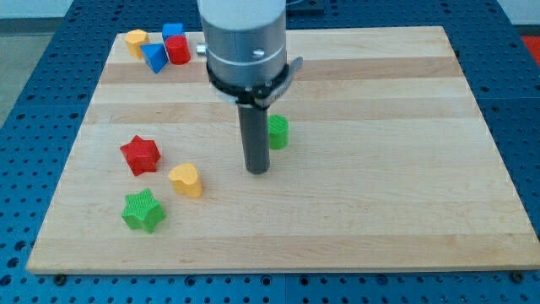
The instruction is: Point your arm at the bottom of the green star
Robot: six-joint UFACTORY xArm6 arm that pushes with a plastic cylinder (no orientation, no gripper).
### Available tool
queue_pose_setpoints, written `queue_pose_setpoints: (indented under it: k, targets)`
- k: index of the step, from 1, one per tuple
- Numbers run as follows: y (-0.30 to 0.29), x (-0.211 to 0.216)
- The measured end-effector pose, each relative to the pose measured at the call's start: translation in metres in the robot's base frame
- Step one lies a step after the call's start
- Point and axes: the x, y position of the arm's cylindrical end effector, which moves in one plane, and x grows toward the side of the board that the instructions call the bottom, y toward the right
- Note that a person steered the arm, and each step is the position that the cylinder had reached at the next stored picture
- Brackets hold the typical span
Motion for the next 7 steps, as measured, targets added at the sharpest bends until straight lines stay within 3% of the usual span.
queue_pose_setpoints:
  k: [4,7]
  targets:
    - [-0.020,0.092]
    - [-0.094,0.112]
